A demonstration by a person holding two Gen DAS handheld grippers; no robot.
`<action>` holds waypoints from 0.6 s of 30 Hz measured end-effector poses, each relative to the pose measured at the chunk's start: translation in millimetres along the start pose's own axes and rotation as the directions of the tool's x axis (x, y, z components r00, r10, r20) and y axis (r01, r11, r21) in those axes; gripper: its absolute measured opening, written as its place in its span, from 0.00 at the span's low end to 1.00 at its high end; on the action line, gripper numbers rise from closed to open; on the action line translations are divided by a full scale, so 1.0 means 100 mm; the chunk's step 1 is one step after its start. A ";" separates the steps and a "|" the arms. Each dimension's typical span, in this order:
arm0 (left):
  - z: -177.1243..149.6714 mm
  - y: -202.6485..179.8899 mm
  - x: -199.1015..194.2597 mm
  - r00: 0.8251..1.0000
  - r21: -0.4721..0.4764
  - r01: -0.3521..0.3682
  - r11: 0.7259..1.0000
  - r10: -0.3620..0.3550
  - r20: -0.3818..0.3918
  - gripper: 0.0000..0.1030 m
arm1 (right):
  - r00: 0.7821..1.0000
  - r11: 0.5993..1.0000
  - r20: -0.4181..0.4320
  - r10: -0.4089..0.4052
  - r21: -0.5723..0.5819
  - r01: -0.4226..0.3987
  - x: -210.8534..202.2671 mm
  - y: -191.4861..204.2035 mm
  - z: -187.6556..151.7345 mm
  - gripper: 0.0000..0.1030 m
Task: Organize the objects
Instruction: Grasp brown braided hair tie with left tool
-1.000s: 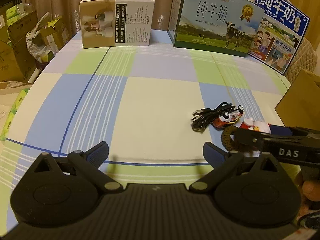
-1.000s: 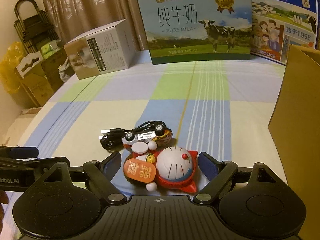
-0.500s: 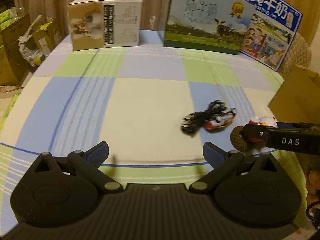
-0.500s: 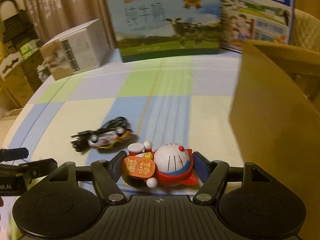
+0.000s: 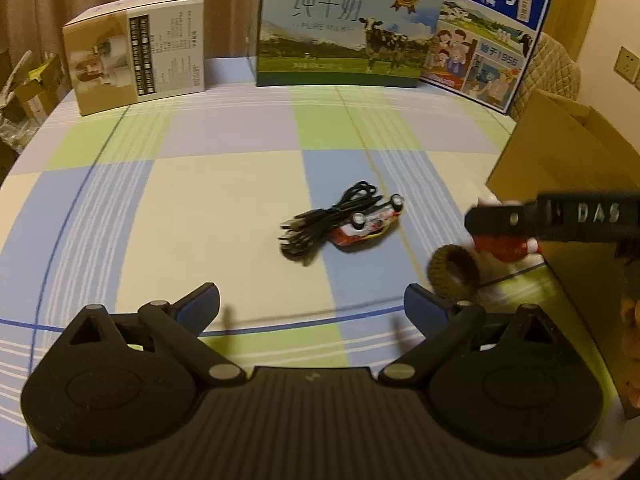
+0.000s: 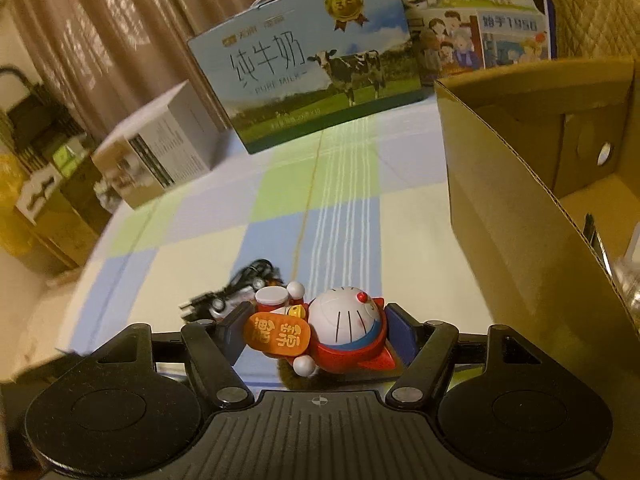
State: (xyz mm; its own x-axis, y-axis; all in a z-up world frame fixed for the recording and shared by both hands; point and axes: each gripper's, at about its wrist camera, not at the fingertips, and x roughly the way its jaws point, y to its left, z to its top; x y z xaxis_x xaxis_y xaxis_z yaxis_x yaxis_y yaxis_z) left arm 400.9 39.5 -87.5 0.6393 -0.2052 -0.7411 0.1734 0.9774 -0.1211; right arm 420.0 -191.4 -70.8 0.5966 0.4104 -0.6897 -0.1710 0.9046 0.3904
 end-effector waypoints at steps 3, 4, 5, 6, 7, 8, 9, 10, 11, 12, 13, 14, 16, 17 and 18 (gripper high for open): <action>-0.01 -0.06 0.00 1.000 0.019 0.022 1.000 -0.022 0.003 0.91 | 1.000 1.000 0.015 -0.007 -0.007 0.007 -0.03 0.02 0.04 0.65; -0.01 -0.08 0.01 1.000 0.023 0.027 0.999 -0.027 0.006 0.90 | 1.000 1.000 0.022 -0.011 -0.015 0.011 -0.05 0.03 0.06 0.65; -0.01 -0.10 0.01 0.999 0.022 0.034 0.999 -0.035 0.011 0.88 | 0.999 0.999 0.030 -0.019 -0.026 0.019 -0.07 0.05 0.07 0.65; -0.01 -0.11 0.02 0.999 0.018 0.044 0.999 -0.044 0.015 0.87 | 0.999 0.999 0.038 -0.031 -0.039 0.033 -0.08 0.06 0.08 0.65; -0.01 -0.13 0.03 0.998 0.013 0.056 0.998 -0.056 0.016 0.84 | 0.998 0.997 0.045 -0.046 -0.053 0.048 -0.09 0.07 0.08 0.66; 0.00 -0.17 0.05 0.997 0.015 0.070 0.997 -0.070 0.014 0.80 | 0.997 0.996 0.049 -0.057 -0.061 0.060 -0.11 0.08 0.08 0.66; 0.00 -0.21 0.07 0.996 0.026 0.085 0.996 -0.086 0.013 0.78 | 0.997 0.995 0.051 -0.065 -0.069 0.069 -0.11 0.08 0.08 0.66; 0.00 -0.27 0.09 0.995 0.043 0.099 0.994 -0.099 0.015 0.74 | 0.996 0.994 0.053 -0.071 -0.074 0.075 -0.11 0.08 0.08 0.65; 0.00 -0.33 0.12 0.994 0.062 0.110 0.992 -0.111 0.016 0.70 | 0.996 0.994 0.056 -0.073 -0.076 0.078 -0.11 0.07 0.07 0.65; 0.00 -0.38 0.14 0.992 0.076 0.121 0.990 -0.123 0.015 0.68 | 0.995 0.994 0.059 -0.075 -0.079 0.080 -0.11 0.07 0.08 0.65; 0.00 -0.45 0.17 0.991 0.089 0.133 0.987 -0.135 0.013 0.66 | 0.995 0.994 0.061 -0.074 -0.081 0.079 -0.11 0.07 0.08 0.66; -0.01 -0.49 0.20 0.989 0.098 0.143 0.985 -0.145 0.012 0.64 | 0.995 0.993 0.064 -0.073 -0.084 0.078 -0.10 0.07 0.08 0.65; -0.02 -0.58 0.25 0.988 0.114 0.153 0.982 -0.155 0.010 0.61 | 0.995 0.992 0.069 -0.076 -0.093 0.082 -0.09 0.09 0.09 0.65; -0.03 -0.61 0.27 0.988 0.120 0.153 0.981 -0.156 0.012 0.56 | 0.995 0.992 0.071 -0.075 -0.094 0.082 -0.09 0.09 0.09 0.65; -0.03 -0.64 0.30 0.987 0.124 0.158 0.980 -0.161 0.014 0.53 | 0.995 0.992 0.071 -0.074 -0.093 0.080 -0.10 0.08 0.09 0.65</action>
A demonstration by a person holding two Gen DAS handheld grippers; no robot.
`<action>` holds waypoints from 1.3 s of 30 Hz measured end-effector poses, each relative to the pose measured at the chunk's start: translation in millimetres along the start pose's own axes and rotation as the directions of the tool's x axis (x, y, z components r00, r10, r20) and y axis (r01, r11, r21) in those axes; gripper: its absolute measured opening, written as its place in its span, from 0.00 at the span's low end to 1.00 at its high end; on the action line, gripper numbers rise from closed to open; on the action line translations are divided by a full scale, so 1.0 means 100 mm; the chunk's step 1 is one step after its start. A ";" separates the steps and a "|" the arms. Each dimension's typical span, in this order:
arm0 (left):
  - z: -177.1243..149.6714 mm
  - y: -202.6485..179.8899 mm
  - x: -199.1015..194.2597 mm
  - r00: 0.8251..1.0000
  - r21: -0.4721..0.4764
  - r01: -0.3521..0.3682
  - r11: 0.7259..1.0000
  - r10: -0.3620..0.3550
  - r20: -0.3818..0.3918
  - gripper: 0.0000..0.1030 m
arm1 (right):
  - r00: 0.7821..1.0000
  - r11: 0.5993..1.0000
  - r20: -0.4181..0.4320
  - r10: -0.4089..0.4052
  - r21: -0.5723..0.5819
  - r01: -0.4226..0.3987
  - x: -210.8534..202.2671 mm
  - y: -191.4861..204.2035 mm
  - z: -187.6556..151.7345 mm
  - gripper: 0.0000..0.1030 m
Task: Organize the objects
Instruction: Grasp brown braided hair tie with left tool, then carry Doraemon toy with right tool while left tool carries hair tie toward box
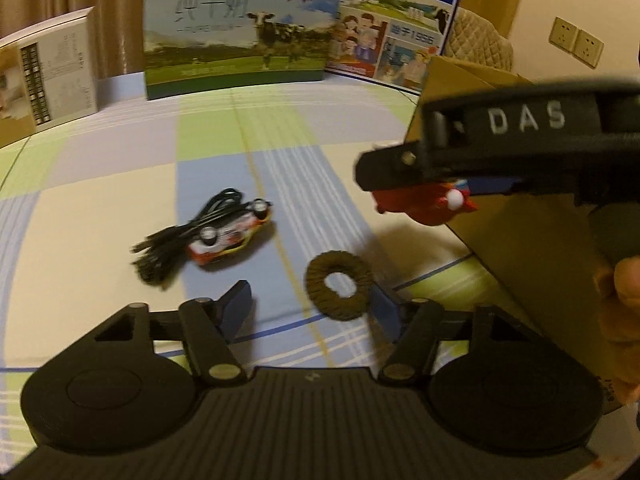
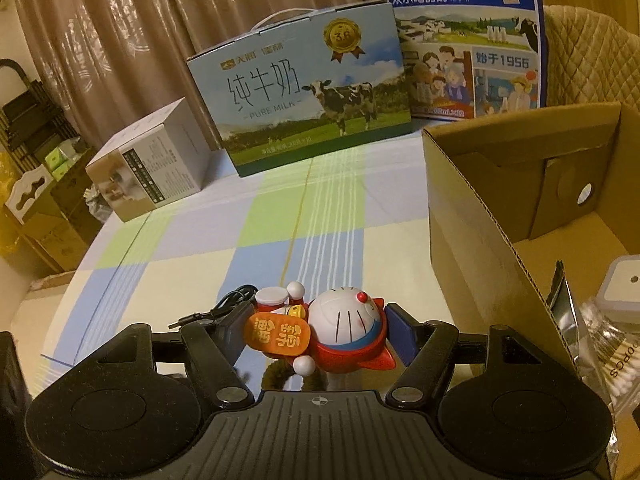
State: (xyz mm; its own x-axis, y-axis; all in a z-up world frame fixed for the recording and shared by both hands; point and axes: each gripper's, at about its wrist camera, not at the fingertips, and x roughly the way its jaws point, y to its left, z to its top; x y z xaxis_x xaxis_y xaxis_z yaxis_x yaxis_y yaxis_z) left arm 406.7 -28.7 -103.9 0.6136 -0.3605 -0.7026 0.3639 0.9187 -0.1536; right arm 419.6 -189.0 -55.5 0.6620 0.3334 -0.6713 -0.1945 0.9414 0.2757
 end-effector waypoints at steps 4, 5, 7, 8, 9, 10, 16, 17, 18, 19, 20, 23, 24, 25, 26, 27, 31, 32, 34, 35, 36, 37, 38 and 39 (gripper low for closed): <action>-0.01 -0.07 0.10 1.000 0.020 0.015 1.000 -0.016 0.009 0.41 | 1.000 1.000 -0.001 0.005 0.002 -0.005 0.01 -0.01 0.00 0.65; -0.02 -0.09 0.11 1.000 0.027 0.019 0.999 -0.019 0.010 0.40 | 1.000 1.000 -0.002 0.006 0.001 -0.006 0.01 -0.01 0.00 0.65; -0.03 -0.12 0.14 1.000 0.046 0.020 0.999 -0.020 0.009 0.38 | 1.000 1.000 -0.002 0.007 -0.001 -0.007 0.01 -0.01 0.00 0.65; -0.04 -0.13 0.14 1.000 0.053 0.019 0.998 -0.019 0.013 0.35 | 1.000 1.000 -0.002 0.008 -0.002 -0.008 0.01 -0.01 0.00 0.65; -0.04 -0.14 0.14 1.000 0.056 0.019 0.998 -0.020 0.014 0.31 | 1.000 1.000 -0.003 0.009 -0.001 -0.009 0.01 -0.01 0.00 0.65; -0.04 -0.13 0.13 1.000 0.049 0.024 0.999 -0.025 0.012 0.23 | 1.000 1.000 -0.003 0.009 0.001 -0.009 0.00 -0.01 0.00 0.65; -0.04 0.02 -0.04 0.999 -0.030 -0.041 0.999 0.041 -0.006 0.06 | 1.000 0.999 -0.005 0.010 -0.038 -0.010 -0.05 0.07 -0.06 0.65; -0.06 0.06 -0.07 0.998 -0.046 -0.057 0.997 0.056 -0.012 0.06 | 1.000 0.999 -0.008 0.011 -0.046 -0.011 -0.06 0.09 -0.08 0.65; -0.08 0.10 -0.10 0.997 -0.063 -0.072 0.995 0.071 -0.021 0.05 | 1.000 0.998 -0.011 0.012 -0.053 -0.012 -0.08 0.11 -0.10 0.65; -0.11 0.15 -0.14 0.996 -0.084 -0.086 0.993 0.084 -0.032 0.05 | 1.000 0.998 -0.014 0.013 -0.061 -0.013 -0.10 0.12 -0.12 0.65; -0.14 0.19 -0.16 0.995 -0.103 -0.095 0.990 0.091 -0.040 0.05 | 1.000 0.998 -0.018 0.012 -0.068 -0.013 -0.12 0.13 -0.14 0.65; -0.21 0.30 -0.26 0.992 -0.161 -0.117 0.980 0.108 -0.062 0.05 | 1.000 0.997 -0.029 0.011 -0.078 -0.014 -0.20 0.14 -0.21 0.65; -0.23 0.31 -0.30 0.991 -0.172 -0.124 0.977 0.115 -0.066 0.05 | 0.999 0.997 -0.034 0.014 -0.077 -0.017 -0.22 0.13 -0.23 0.65; -0.26 0.33 -0.36 0.990 -0.183 -0.132 0.974 0.122 -0.067 0.05 | 0.999 0.997 -0.036 0.016 -0.077 -0.018 -0.25 0.13 -0.25 0.65; -0.28 0.34 -0.41 0.990 -0.193 -0.135 0.972 0.124 -0.068 0.05 | 0.999 0.997 -0.036 0.016 -0.076 -0.019 -0.28 0.13 -0.26 0.65; -0.31 0.35 -0.47 0.990 -0.202 -0.135 0.970 0.124 -0.066 0.05 | 0.999 0.997 -0.034 0.019 -0.076 -0.021 -0.32 0.14 -0.28 0.65; -0.40 0.36 -0.70 0.990 -0.234 -0.142 0.962 0.133 -0.055 0.05 | 0.999 0.996 -0.021 0.027 -0.087 -0.028 -0.52 0.17 -0.36 0.65; -0.41 0.36 -0.75 0.990 -0.240 -0.143 0.960 0.135 -0.050 0.05 | 0.999 0.995 -0.018 0.026 -0.094 -0.028 -0.58 0.18 -0.40 0.65; -0.43 0.33 -0.87 0.989 -0.246 -0.145 0.959 0.140 -0.037 0.05 | 0.999 0.993 -0.014 0.029 -0.112 -0.031 -0.70 0.22 -0.49 0.65; -0.45 0.31 -0.94 0.989 -0.246 -0.148 0.958 0.145 -0.031 0.05 | 0.999 0.992 -0.010 0.032 -0.120 -0.033 -0.77 0.24 -0.53 0.65; -0.48 0.29 -1.01 0.988 -0.246 -0.153 0.957 0.151 -0.025 0.05 | 0.999 0.991 -0.003 0.032 -0.132 -0.032 -0.84 0.26 -0.58 0.65; -0.50 0.27 -1.09 0.988 -0.247 -0.155 0.956 0.155 -0.019 0.05 | 1.000 0.989 0.007 0.029 -0.148 -0.028 -0.92 0.28 -0.63 0.65; -0.52 0.24 -1.16 0.987 -0.250 -0.157 0.956 0.158 -0.013 0.05 | 1.000 0.987 0.014 0.028 -0.160 -0.025 -1.00 0.29 -0.69 0.65; -0.55 0.21 -1.23 0.987 -0.253 -0.158 0.954 0.162 -0.008 0.05 | 0.999 0.985 0.019 0.028 -0.169 -0.024 -1.08 0.30 -0.75 0.65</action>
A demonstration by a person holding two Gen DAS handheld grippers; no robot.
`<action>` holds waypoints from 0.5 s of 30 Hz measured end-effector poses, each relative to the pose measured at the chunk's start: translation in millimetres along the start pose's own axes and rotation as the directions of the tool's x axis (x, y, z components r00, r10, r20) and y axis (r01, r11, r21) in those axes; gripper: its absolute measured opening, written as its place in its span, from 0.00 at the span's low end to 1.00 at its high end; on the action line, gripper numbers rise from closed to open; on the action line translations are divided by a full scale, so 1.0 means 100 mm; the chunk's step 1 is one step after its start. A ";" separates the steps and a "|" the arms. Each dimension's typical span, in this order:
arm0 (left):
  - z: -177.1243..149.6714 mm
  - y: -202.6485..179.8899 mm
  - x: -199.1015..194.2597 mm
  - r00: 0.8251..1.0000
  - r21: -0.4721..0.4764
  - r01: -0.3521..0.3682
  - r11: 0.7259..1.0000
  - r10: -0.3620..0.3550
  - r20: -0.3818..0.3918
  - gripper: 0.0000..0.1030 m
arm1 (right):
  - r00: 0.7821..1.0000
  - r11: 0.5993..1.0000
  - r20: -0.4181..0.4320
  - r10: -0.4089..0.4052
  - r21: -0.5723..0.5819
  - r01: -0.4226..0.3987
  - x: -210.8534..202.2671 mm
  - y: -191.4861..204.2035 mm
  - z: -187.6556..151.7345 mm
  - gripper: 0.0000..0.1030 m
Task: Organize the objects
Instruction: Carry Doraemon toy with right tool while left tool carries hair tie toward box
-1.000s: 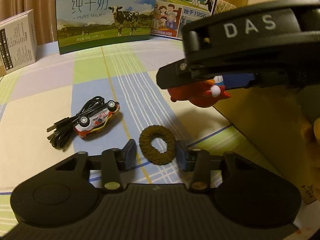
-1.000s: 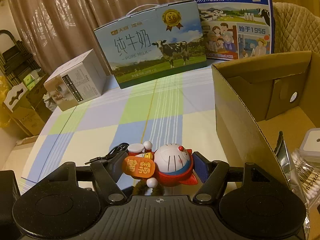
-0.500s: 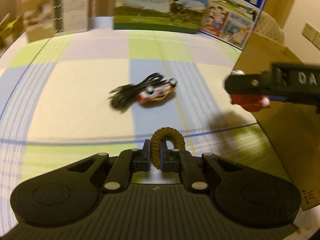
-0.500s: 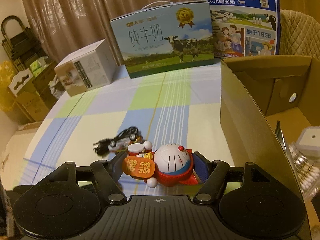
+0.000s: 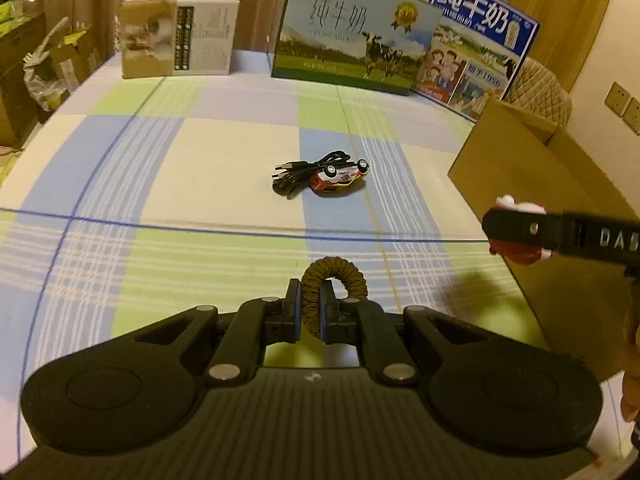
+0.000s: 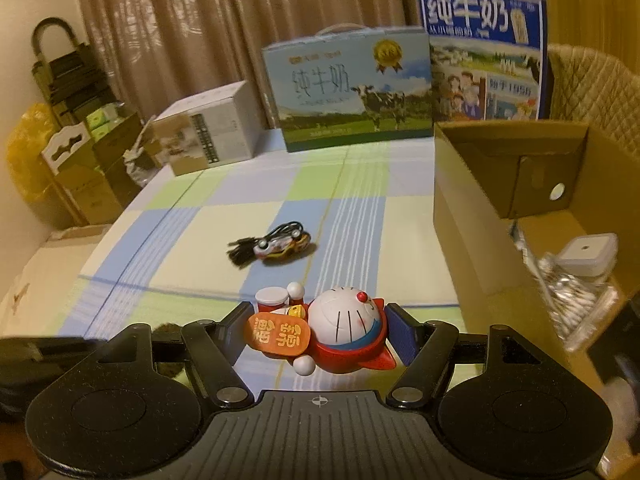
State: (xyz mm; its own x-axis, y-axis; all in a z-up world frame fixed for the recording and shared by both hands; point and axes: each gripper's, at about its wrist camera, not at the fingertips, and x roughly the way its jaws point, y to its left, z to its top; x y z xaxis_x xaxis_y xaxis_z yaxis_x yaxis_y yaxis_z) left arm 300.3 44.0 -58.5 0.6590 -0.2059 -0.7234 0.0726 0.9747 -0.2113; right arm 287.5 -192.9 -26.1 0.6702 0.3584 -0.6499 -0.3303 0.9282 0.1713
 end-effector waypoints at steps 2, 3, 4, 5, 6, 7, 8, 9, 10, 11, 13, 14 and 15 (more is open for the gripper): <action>-0.07 -0.03 -0.16 1.000 -0.003 -0.005 1.000 0.005 0.010 0.05 | 1.000 1.000 0.003 0.002 -0.007 -0.002 -0.15 0.03 -0.12 0.65; -0.10 -0.05 -0.24 1.000 -0.005 -0.008 1.000 0.008 0.015 0.05 | 1.000 1.000 0.004 0.003 -0.008 -0.003 -0.22 0.05 -0.17 0.65; -0.14 -0.08 -0.32 1.000 -0.009 -0.008 1.000 0.008 0.020 0.05 | 1.000 1.000 0.006 0.002 -0.011 -0.002 -0.30 0.06 -0.23 0.65; -0.18 -0.11 -0.41 1.000 -0.017 -0.006 1.000 0.006 0.025 0.05 | 1.000 1.000 0.011 -0.001 -0.013 0.001 -0.38 0.08 -0.29 0.65; -0.21 -0.13 -0.49 1.000 -0.023 -0.003 1.000 0.003 0.029 0.05 | 1.000 1.000 0.016 -0.003 -0.016 0.004 -0.46 0.09 -0.34 0.65; -0.26 -0.18 -0.58 0.999 -0.026 0.002 1.000 -0.001 0.037 0.05 | 1.000 1.000 0.023 -0.006 -0.019 0.006 -0.55 0.11 -0.38 0.65; -0.29 -0.21 -0.65 0.999 -0.027 0.006 1.000 -0.005 0.041 0.05 | 0.999 1.000 0.031 -0.010 -0.023 0.011 -0.64 0.13 -0.42 0.65; -0.33 -0.25 -0.72 0.999 -0.028 0.012 1.000 -0.010 0.045 0.05 | 0.999 0.999 0.040 -0.016 -0.028 0.017 -0.73 0.14 -0.47 0.65; -0.37 -0.29 -0.80 0.999 -0.031 0.018 0.999 -0.017 0.048 0.05 | 0.998 0.999 0.051 -0.021 -0.032 0.023 -0.83 0.15 -0.51 0.65; -0.42 -0.34 -0.88 0.998 -0.032 0.024 0.999 -0.022 0.053 0.05 | 0.998 0.999 0.062 -0.027 -0.033 0.029 -0.92 0.16 -0.55 0.65; -0.51 -0.44 -1.02 0.998 -0.035 0.036 0.999 -0.034 0.060 0.05 | 0.996 0.999 0.083 -0.038 -0.029 0.040 -1.12 0.16 -0.62 0.65; -0.56 -0.48 -1.09 0.997 -0.038 0.041 0.998 -0.039 0.063 0.05 | 0.995 0.999 0.091 -0.042 -0.025 0.045 -1.20 0.15 -0.66 0.65; -0.59 -0.52 -1.15 0.997 -0.040 0.045 0.998 -0.042 0.067 0.05 | 0.994 0.999 0.097 -0.046 -0.021 0.048 -1.28 0.14 -0.69 0.65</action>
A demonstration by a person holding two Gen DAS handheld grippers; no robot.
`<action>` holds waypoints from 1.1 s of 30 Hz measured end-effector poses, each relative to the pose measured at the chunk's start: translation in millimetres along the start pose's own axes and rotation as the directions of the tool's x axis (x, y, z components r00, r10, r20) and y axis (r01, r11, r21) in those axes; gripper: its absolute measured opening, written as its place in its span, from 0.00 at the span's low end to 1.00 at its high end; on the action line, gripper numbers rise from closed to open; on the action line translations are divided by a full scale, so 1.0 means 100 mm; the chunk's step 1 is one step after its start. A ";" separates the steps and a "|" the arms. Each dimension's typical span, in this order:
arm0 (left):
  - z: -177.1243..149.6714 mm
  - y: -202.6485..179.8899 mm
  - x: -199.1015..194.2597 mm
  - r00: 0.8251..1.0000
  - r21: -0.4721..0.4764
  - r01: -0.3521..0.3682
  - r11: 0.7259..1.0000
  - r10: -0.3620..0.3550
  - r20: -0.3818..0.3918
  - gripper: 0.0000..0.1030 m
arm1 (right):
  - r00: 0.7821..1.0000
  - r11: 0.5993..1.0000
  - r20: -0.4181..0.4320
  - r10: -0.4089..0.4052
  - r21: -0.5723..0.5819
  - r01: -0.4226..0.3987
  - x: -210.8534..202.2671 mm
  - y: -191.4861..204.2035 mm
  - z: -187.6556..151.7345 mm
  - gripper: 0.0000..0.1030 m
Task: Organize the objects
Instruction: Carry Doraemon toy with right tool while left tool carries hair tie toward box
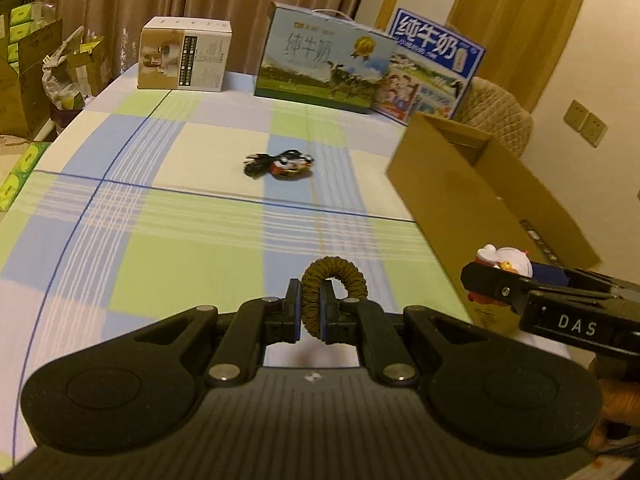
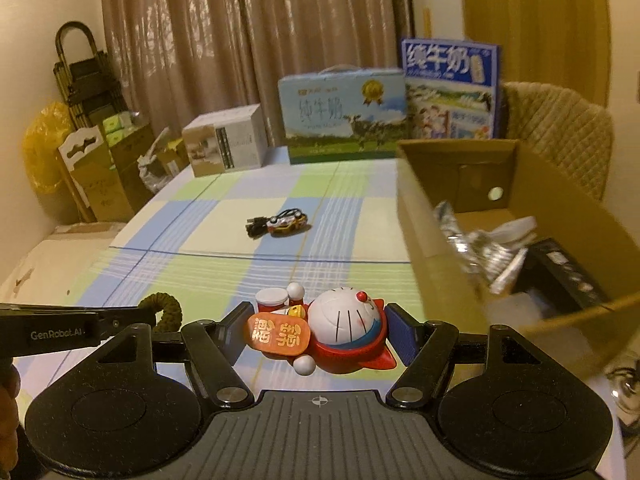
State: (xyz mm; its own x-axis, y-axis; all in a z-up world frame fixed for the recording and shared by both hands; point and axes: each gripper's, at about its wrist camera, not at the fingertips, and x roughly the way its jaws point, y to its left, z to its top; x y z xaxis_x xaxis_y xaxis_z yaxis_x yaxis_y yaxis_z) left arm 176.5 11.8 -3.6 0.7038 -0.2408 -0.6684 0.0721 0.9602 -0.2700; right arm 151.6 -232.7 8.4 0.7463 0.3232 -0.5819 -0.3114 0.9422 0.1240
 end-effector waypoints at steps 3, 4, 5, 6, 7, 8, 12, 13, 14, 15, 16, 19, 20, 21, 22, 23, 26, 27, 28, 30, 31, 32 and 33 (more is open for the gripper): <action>-0.09 -0.13 -0.20 1.000 0.002 0.015 1.000 -0.015 0.012 0.05 | 1.000 1.000 0.014 -0.014 0.020 0.014 -0.23 -0.05 -0.06 0.66; -0.12 -0.18 -0.27 1.000 0.003 0.020 1.000 -0.020 0.018 0.05 | 1.000 1.000 0.018 -0.020 0.024 0.019 -0.30 -0.07 -0.08 0.65; -0.13 -0.22 -0.33 0.999 0.003 0.026 1.000 -0.026 0.024 0.05 | 0.999 0.999 0.023 -0.025 0.026 0.025 -0.37 -0.09 -0.09 0.66; -0.15 -0.26 -0.39 0.999 0.004 0.035 0.999 -0.036 0.030 0.05 | 0.999 0.999 0.028 -0.030 0.028 0.029 -0.44 -0.10 -0.10 0.66; -0.16 -0.31 -0.45 0.998 0.009 0.045 0.999 -0.045 0.036 0.05 | 0.999 0.999 0.032 -0.034 0.028 0.033 -0.50 -0.11 -0.11 0.65; -0.17 -0.35 -0.50 0.998 0.013 0.050 0.999 -0.050 0.041 0.05 | 0.999 0.999 0.036 -0.037 0.026 0.037 -0.56 -0.12 -0.11 0.65; -0.19 -0.49 -0.68 0.996 0.017 0.068 0.998 -0.069 0.059 0.05 | 0.997 0.998 0.060 -0.053 0.025 0.052 -0.74 -0.18 -0.11 0.66; -0.19 -0.52 -0.71 0.995 0.017 0.073 0.997 -0.074 0.062 0.05 | 0.996 0.998 0.065 -0.057 0.026 0.055 -0.79 -0.20 -0.13 0.66; -0.20 -0.55 -0.74 0.995 0.020 0.077 0.997 -0.078 0.065 0.05 | 0.996 0.998 0.069 -0.061 0.027 0.060 -0.83 -0.21 -0.13 0.66; -0.20 -0.57 -0.77 0.994 0.022 0.081 0.996 -0.082 0.067 0.05 | 0.995 0.998 0.072 -0.065 0.029 0.063 -0.86 -0.23 -0.13 0.66; -0.20 -0.61 -0.80 0.994 0.023 0.087 0.996 -0.089 0.069 0.05 | 0.995 0.997 0.075 -0.068 0.032 0.066 -0.89 -0.24 -0.13 0.66; -0.19 -0.68 -0.83 0.992 0.026 0.100 0.995 -0.102 0.070 0.05 | 0.994 0.996 0.079 -0.077 0.039 0.074 -0.93 -0.30 -0.13 0.66; -0.19 -0.70 -0.84 0.992 0.028 0.103 0.994 -0.104 0.070 0.05 | 0.994 0.996 0.079 -0.079 0.040 0.076 -0.95 -0.33 -0.14 0.65; -0.19 -0.72 -0.84 0.992 0.031 0.105 0.994 -0.107 0.071 0.05 | 0.993 0.996 0.080 -0.082 0.041 0.079 -0.96 -0.35 -0.13 0.65; -0.18 -0.74 -0.84 0.991 0.033 0.108 0.994 -0.110 0.070 0.05 | 0.993 0.996 0.081 -0.084 0.043 0.081 -0.96 -0.36 -0.13 0.66; -0.18 -0.76 -0.85 0.991 0.036 0.111 0.993 -0.113 0.070 0.05 | 0.993 0.995 0.081 -0.087 0.044 0.084 -0.97 -0.38 -0.14 0.66; -0.18 -0.81 -0.83 0.991 0.045 0.117 0.992 -0.120 0.067 0.05 | 0.993 0.995 0.080 -0.092 0.048 0.089 -0.98 -0.42 -0.15 0.65; -0.18 -0.82 -0.82 0.990 0.047 0.118 0.992 -0.121 0.066 0.05 | 0.992 0.995 0.078 -0.095 0.049 0.092 -0.98 -0.43 -0.15 0.65; -0.18 -0.84 -0.81 0.991 0.050 0.119 0.992 -0.122 0.062 0.05 | 0.992 0.994 0.077 -0.098 0.049 0.094 -0.98 -0.44 -0.16 0.65; -0.18 -0.87 -0.78 0.991 0.054 0.118 0.992 -0.121 0.056 0.05 | 0.992 0.994 0.074 -0.103 0.052 0.099 -0.99 -0.48 -0.17 0.65; -0.19 -0.88 -0.77 0.991 0.054 0.120 0.991 -0.123 0.053 0.05 | 0.992 0.993 0.073 -0.106 0.053 0.103 -1.00 -0.50 -0.18 0.66; -0.19 -0.90 -0.76 0.991 0.054 0.123 0.991 -0.126 0.049 0.05 | 0.991 0.993 0.073 -0.110 0.055 0.107 -1.01 -0.52 -0.18 0.65; -0.19 -0.91 -0.74 0.991 0.055 0.126 0.990 -0.129 0.046 0.05 | 0.991 0.992 0.074 -0.115 0.057 0.111 -1.02 -0.55 -0.18 0.65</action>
State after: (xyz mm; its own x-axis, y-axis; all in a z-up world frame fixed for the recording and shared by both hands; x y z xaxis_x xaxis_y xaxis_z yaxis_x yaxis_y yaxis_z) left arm 104.0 -60.6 57.4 0.7202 -0.3557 -0.5956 0.1990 0.9284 -0.3138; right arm 81.9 -318.7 46.9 0.8183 0.2187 -0.5316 -0.1929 0.9756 0.1044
